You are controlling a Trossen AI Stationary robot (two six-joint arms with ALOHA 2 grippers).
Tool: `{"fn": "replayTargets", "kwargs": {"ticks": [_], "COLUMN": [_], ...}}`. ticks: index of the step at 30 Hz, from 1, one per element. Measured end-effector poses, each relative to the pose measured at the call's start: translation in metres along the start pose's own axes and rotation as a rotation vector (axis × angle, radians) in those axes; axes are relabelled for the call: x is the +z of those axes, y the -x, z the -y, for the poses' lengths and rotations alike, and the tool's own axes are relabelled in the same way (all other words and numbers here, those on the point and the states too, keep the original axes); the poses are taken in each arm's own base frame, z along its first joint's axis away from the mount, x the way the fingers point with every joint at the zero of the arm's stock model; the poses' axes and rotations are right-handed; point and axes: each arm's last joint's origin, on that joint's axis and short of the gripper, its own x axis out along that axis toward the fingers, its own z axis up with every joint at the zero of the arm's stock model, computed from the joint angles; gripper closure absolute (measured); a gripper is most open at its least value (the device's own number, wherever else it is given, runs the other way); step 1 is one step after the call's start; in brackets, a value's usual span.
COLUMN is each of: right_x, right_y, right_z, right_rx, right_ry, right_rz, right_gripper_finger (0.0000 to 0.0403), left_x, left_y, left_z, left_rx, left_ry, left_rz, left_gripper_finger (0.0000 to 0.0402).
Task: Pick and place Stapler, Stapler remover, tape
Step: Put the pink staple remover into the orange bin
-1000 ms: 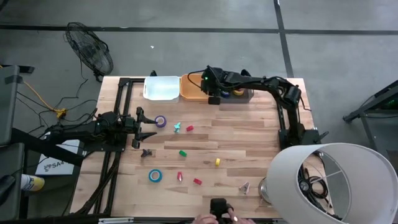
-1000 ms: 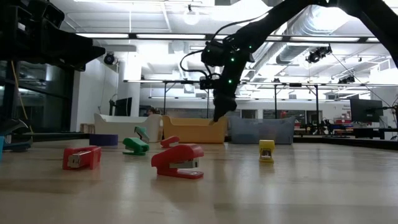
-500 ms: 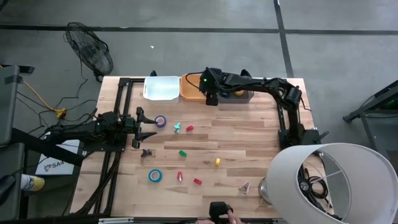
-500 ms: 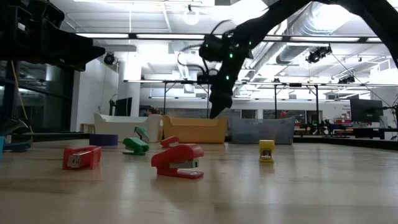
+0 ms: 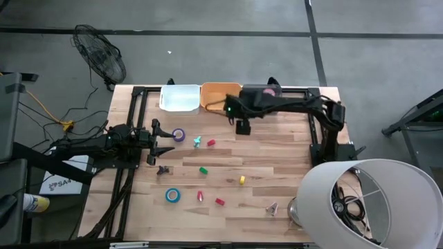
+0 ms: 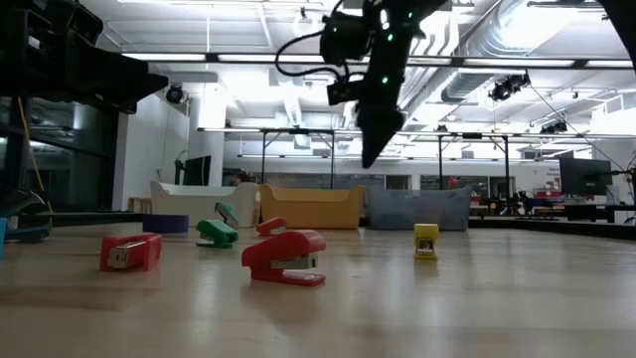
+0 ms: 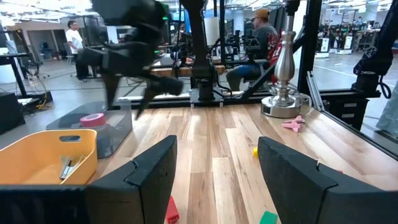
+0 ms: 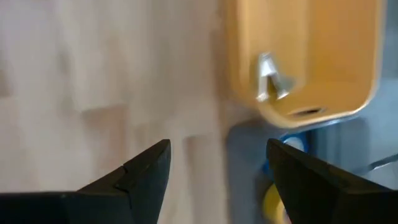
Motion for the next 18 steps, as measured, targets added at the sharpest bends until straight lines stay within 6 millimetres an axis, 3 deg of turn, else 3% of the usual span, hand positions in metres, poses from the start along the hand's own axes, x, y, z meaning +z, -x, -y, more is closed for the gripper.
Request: {"fn": "replayTargets", "kwargs": {"ticks": [8, 18], "right_x": [-0.009, -0.019], "right_y": [0.020, 0.037], "right_z": [-0.045, -0.086], "right_rx": [0.047, 0.092], "right_ry": [0.023, 0.000], "right_rz": [-0.113, -0.194], "right_gripper_finger": [0.0150, 0.0150], "left_x": [0.000, 0.000], "left_y": [0.000, 0.000], "left_z": [0.000, 0.000], "left_rx": [0.000, 0.000], "left_ry": [0.000, 0.000], "left_rz": [0.000, 0.000], "left_gripper_finger": [0.0181, 0.0181]}}
